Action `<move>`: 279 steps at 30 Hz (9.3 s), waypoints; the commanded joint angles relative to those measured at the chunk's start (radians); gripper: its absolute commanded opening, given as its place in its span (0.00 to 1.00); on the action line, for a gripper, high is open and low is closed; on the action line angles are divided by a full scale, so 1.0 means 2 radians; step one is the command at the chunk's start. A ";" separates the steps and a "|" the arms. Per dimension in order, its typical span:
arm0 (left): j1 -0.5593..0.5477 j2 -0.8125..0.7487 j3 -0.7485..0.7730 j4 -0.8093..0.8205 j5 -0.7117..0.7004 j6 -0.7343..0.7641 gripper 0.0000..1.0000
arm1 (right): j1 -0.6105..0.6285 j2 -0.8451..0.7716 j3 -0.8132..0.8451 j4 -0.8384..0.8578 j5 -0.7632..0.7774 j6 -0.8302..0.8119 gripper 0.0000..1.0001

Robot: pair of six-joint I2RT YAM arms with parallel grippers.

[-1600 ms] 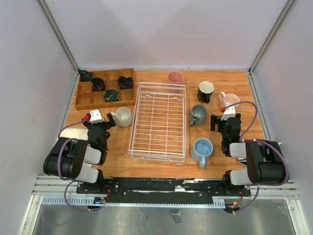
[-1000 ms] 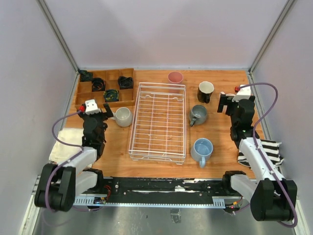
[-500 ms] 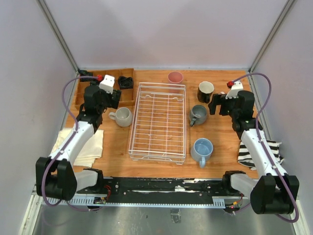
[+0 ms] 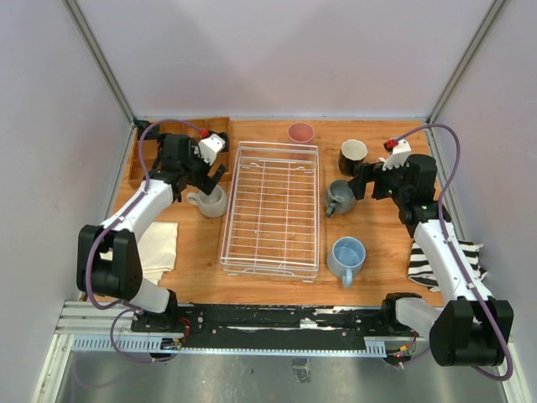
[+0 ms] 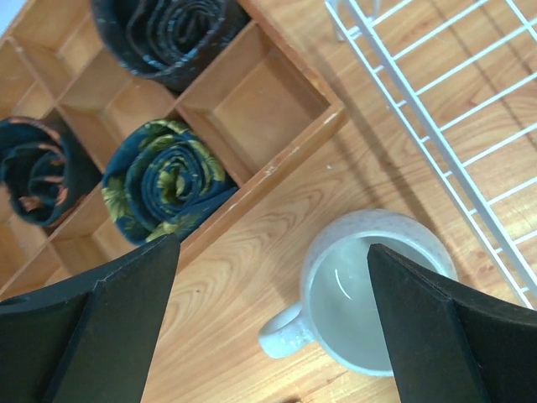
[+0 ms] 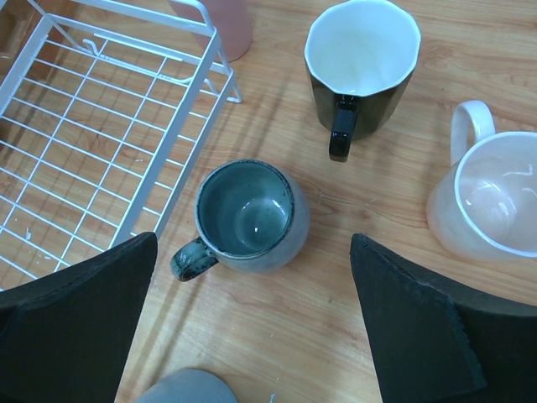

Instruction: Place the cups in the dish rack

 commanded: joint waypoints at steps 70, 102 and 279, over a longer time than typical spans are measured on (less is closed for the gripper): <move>-0.011 0.097 0.147 -0.199 -0.093 -0.136 0.00 | 0.015 0.040 0.074 -0.014 -0.028 0.058 0.99; -0.006 -0.073 0.084 0.275 0.292 -0.783 0.01 | 0.221 0.141 0.128 0.321 -0.265 0.408 0.93; -0.031 -0.236 -0.070 -0.063 -0.074 -0.512 1.00 | 0.346 0.490 0.329 0.149 0.214 0.028 0.19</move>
